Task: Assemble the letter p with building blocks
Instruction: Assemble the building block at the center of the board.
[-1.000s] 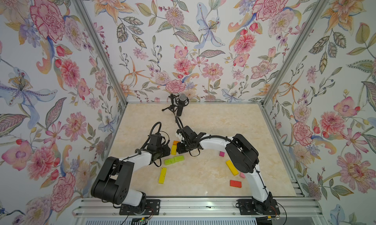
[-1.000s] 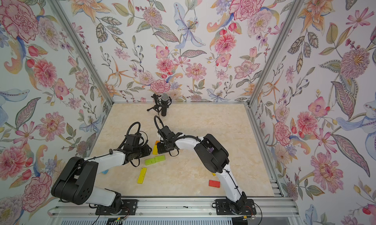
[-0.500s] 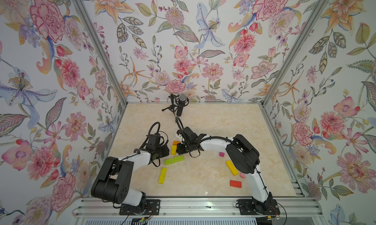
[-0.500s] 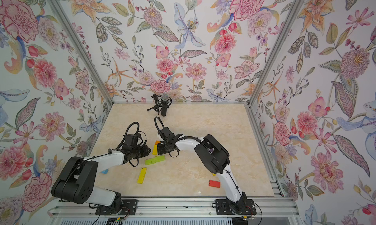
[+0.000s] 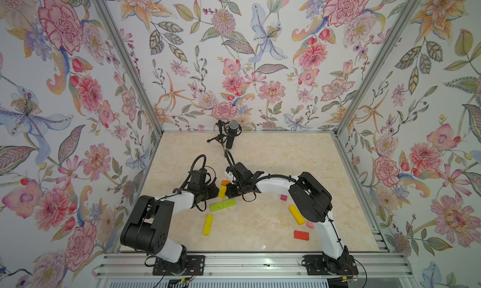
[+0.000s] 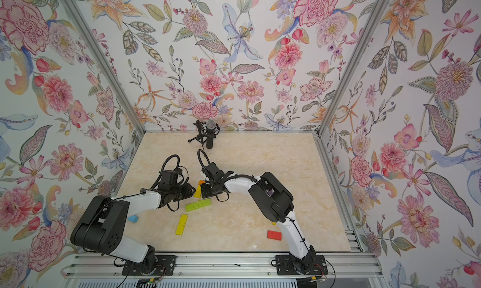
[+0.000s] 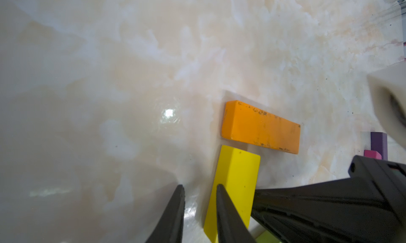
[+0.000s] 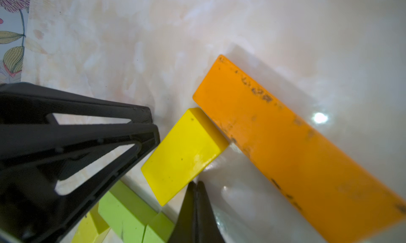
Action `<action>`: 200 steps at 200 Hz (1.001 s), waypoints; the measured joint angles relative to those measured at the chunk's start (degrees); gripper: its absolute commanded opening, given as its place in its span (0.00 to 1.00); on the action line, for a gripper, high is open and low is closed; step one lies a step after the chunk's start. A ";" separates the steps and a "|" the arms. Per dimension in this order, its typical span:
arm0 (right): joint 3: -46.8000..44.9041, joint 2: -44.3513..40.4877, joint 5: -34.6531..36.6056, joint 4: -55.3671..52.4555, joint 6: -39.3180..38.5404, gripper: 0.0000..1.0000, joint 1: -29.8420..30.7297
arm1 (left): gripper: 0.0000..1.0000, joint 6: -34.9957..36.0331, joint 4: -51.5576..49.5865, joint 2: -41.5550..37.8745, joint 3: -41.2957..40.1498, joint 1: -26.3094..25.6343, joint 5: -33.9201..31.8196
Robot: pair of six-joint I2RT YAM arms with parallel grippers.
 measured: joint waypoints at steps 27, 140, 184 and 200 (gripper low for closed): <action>-0.07 0.00 -0.20 0.02 0.00 0.04 -0.15 | 0.28 0.00 -0.20 0.09 0.15 0.00 -0.04; -0.04 0.02 -0.85 0.00 0.00 0.04 -0.59 | 0.29 0.04 -2.60 0.11 1.79 -0.04 -0.50; 0.26 0.26 -1.44 -0.07 0.13 0.04 -0.74 | 0.29 0.04 -2.89 0.42 2.10 -0.04 -1.18; 0.81 0.68 -1.55 -0.11 0.15 0.04 -0.74 | 0.29 0.04 -2.75 1.55 2.80 -0.04 -1.16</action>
